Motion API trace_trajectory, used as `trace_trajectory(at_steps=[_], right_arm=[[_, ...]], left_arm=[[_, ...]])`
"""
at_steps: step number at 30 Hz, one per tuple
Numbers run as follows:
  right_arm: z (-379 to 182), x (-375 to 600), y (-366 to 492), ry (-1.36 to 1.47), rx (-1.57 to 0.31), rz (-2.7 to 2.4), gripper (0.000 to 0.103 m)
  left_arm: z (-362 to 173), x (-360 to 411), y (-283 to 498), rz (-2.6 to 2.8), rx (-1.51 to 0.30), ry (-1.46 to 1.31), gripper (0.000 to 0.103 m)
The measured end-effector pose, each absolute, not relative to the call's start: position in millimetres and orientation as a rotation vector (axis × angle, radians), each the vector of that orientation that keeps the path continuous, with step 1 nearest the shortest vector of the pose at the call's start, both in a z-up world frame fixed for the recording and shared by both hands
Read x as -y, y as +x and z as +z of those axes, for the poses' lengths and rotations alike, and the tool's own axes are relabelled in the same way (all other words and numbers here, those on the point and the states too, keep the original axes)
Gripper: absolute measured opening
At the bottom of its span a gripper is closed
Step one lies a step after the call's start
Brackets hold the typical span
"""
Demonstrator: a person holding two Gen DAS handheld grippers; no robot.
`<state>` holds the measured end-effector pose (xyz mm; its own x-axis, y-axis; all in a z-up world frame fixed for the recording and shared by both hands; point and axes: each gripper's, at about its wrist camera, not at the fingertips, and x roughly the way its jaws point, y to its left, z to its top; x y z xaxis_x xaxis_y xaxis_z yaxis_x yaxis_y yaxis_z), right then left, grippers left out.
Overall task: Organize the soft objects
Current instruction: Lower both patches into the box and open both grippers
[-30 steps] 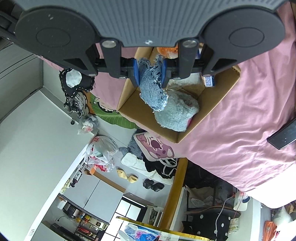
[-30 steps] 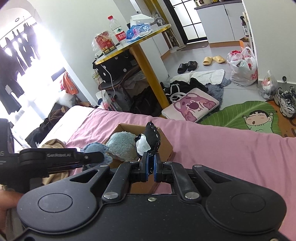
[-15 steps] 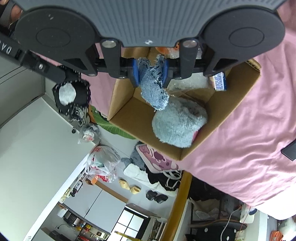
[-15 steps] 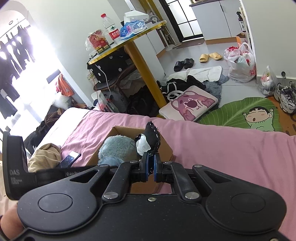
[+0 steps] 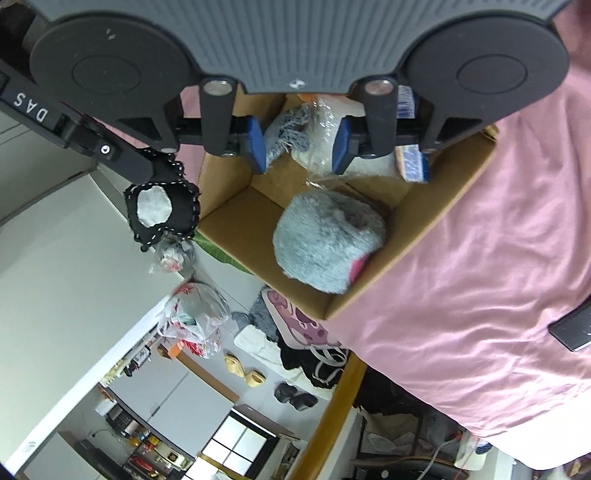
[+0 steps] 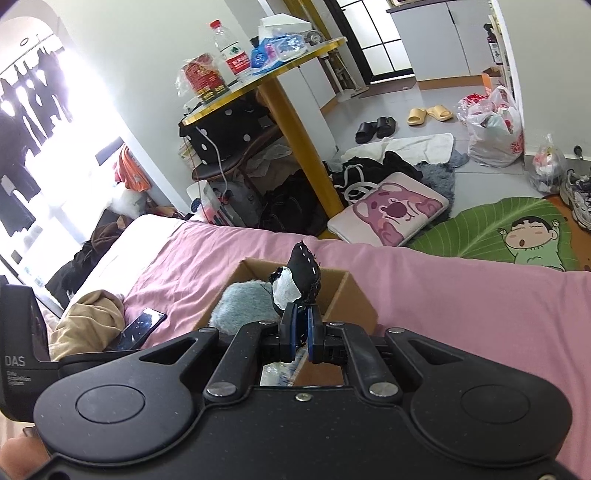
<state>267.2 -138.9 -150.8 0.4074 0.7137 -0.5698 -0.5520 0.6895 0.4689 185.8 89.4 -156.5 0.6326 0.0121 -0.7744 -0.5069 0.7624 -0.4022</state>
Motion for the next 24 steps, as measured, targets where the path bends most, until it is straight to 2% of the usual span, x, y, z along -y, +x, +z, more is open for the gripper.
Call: trace_trajectory(at_steps=[3, 5, 7, 9, 17, 19, 24], right_arm=[[-153, 133, 266, 0.210, -0.842, 0.793, 0.016], [-152, 133, 264, 0.199, -0.841, 0.792, 0.017], [-150, 134, 262, 0.200, -0.839, 0.786, 0.019], [-148, 138, 262, 0.210, -0.838, 0.779, 0.020], [-141, 149, 257, 0.216, -0.834, 0.759, 0.032], [-138, 154, 255, 0.222, -0.832, 0.753, 0.041], [-133, 169, 245, 0.220, -0.841, 0.729, 0.053]], left_arm=[[-150, -92, 183, 0.344, -0.835, -0.646, 0.049], [-146, -92, 183, 0.346, -0.835, -0.640, 0.054], [-143, -91, 182, 0.346, -0.845, -0.625, 0.070], [-141, -90, 180, 0.351, -0.848, -0.609, 0.077], [-126, -82, 171, 0.363, -0.876, -0.542, 0.087], [-120, -78, 169, 0.365, -0.877, -0.515, 0.092], [-108, -67, 162, 0.347, -0.895, -0.469, 0.095]])
